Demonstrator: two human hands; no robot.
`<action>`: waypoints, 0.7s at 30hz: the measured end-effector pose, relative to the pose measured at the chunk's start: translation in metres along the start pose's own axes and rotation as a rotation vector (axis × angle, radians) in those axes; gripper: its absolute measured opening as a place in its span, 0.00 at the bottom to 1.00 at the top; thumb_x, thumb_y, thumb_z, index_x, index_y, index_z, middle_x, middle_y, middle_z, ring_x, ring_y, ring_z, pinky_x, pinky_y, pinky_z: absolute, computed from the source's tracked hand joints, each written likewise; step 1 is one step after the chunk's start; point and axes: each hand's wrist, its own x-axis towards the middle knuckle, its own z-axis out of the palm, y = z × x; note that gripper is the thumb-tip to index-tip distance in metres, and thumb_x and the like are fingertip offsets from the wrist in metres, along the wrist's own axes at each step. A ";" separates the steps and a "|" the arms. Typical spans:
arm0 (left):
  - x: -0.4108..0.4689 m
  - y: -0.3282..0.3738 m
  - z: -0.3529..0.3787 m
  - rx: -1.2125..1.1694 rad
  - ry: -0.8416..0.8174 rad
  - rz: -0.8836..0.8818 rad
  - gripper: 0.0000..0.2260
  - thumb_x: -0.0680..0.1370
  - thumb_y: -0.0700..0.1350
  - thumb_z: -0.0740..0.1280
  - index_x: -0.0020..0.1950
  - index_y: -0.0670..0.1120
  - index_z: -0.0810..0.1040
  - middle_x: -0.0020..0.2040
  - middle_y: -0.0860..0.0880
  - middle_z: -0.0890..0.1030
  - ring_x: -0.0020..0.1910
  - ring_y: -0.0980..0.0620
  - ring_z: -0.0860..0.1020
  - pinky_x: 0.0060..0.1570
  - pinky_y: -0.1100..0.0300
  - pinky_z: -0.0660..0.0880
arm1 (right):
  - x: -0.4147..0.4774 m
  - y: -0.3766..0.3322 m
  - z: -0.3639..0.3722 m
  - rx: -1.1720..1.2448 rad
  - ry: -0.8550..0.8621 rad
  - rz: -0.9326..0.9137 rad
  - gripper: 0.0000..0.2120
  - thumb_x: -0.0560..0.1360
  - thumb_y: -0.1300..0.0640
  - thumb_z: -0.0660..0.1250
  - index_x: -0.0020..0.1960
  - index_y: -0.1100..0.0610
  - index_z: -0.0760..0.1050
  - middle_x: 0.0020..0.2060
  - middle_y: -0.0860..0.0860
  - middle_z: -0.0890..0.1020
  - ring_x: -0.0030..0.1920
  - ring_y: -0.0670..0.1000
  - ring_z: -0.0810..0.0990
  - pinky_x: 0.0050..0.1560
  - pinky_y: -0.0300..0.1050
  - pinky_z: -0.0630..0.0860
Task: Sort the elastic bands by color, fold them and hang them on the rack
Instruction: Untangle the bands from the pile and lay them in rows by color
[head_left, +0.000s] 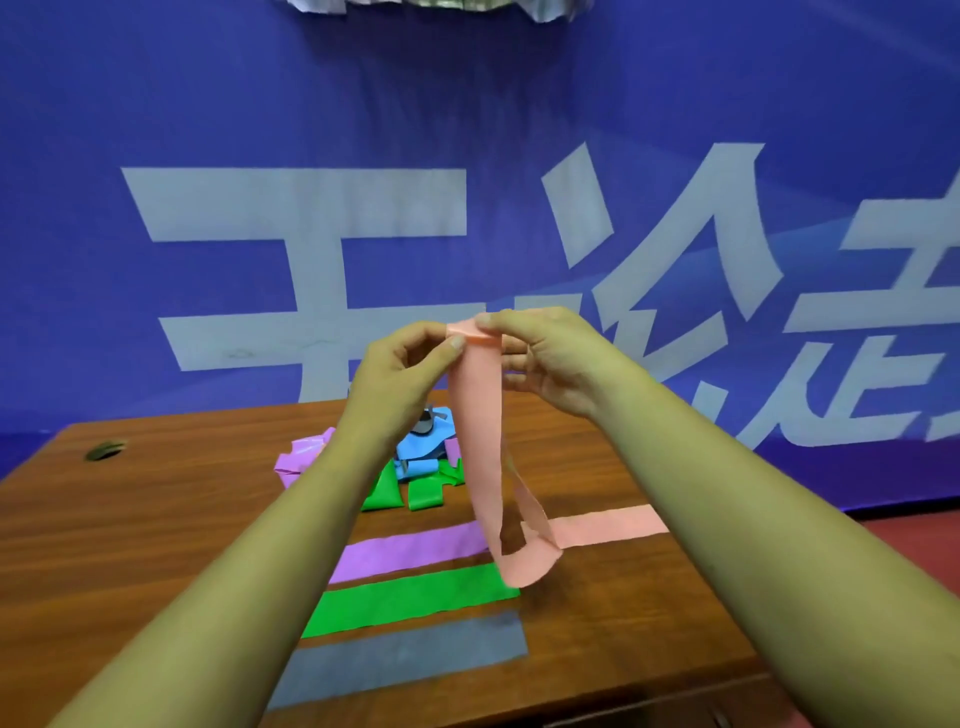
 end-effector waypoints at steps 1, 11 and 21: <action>-0.001 0.005 0.000 0.004 0.009 0.022 0.04 0.79 0.43 0.68 0.45 0.49 0.81 0.39 0.55 0.81 0.39 0.60 0.76 0.41 0.63 0.74 | -0.006 -0.001 0.000 -0.114 0.030 0.013 0.14 0.76 0.52 0.69 0.52 0.63 0.81 0.45 0.60 0.84 0.44 0.55 0.83 0.51 0.51 0.79; -0.009 0.033 -0.008 0.057 0.007 0.092 0.05 0.79 0.42 0.67 0.47 0.44 0.82 0.39 0.53 0.82 0.37 0.65 0.77 0.40 0.72 0.72 | -0.020 -0.013 0.003 -0.663 0.250 -0.461 0.16 0.70 0.51 0.77 0.53 0.55 0.77 0.50 0.49 0.80 0.45 0.46 0.80 0.46 0.38 0.77; -0.016 0.034 -0.017 0.073 -0.016 0.035 0.04 0.79 0.45 0.68 0.47 0.50 0.83 0.41 0.58 0.83 0.41 0.64 0.79 0.41 0.73 0.73 | -0.021 -0.016 0.008 -0.738 0.074 -0.489 0.05 0.76 0.56 0.70 0.49 0.56 0.83 0.41 0.48 0.85 0.44 0.44 0.82 0.43 0.30 0.76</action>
